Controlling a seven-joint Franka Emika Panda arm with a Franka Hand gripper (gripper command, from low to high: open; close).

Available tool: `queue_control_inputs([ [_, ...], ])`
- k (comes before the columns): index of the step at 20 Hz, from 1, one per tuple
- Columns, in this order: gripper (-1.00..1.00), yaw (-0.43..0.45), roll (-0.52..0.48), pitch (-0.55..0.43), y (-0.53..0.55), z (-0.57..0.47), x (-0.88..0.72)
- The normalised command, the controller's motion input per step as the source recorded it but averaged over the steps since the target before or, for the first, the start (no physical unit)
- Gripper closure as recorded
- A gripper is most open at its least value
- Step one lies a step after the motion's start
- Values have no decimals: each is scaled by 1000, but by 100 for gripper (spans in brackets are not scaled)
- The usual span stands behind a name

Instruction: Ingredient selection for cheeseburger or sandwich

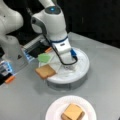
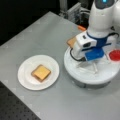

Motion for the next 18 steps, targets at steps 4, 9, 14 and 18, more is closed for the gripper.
queue_control_inputs([
  [4,-100,388,52,-72,96,-104,-62],
  [9,-100,308,59,-71,56,-117,-23],
  [14,-100,239,73,-60,71,-103,-50],
  [18,-100,166,74,-50,91,-94,-78],
])
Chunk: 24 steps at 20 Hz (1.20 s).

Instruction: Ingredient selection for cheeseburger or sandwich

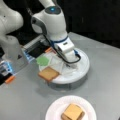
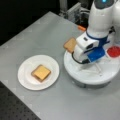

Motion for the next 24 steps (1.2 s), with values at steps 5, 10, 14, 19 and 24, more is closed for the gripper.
queue_control_inputs([
  [5,-100,54,54,-42,112,-107,-143],
  [10,-100,-126,17,-39,157,-149,-281],
  [14,-100,-100,-2,-47,170,-157,-293],
  [19,-100,-10,-14,-53,147,-166,-268],
  [24,-100,11,-24,-58,133,-132,-250],
])
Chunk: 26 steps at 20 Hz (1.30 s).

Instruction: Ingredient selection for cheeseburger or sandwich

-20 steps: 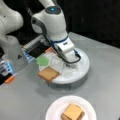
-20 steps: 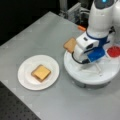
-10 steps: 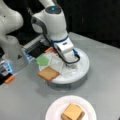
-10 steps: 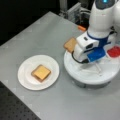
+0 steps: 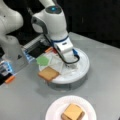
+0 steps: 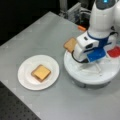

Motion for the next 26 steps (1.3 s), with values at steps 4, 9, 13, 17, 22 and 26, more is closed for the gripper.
queue_control_inputs([
  [4,-100,2,-63,-29,98,39,-267],
  [9,-100,10,-55,-28,58,111,-229],
  [13,-100,8,-21,-36,45,31,-133],
  [17,-100,-59,-4,-12,33,61,-124],
  [22,-100,-324,6,13,-21,280,-153],
  [26,-100,-443,68,12,-88,356,-53],
])
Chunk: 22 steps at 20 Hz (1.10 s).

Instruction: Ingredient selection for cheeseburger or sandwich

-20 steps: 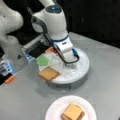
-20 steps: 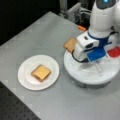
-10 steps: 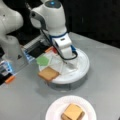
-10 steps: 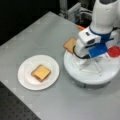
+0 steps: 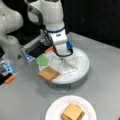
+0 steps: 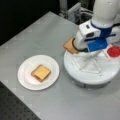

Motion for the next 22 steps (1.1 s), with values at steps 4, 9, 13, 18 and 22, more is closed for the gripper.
queue_control_inputs([
  [4,-100,-460,78,22,-122,215,74],
  [9,-100,-387,56,75,-196,167,230],
  [13,-100,-339,54,100,-152,173,278],
  [18,-100,-555,130,198,-153,206,323],
  [22,-100,-473,303,274,-262,290,389],
])
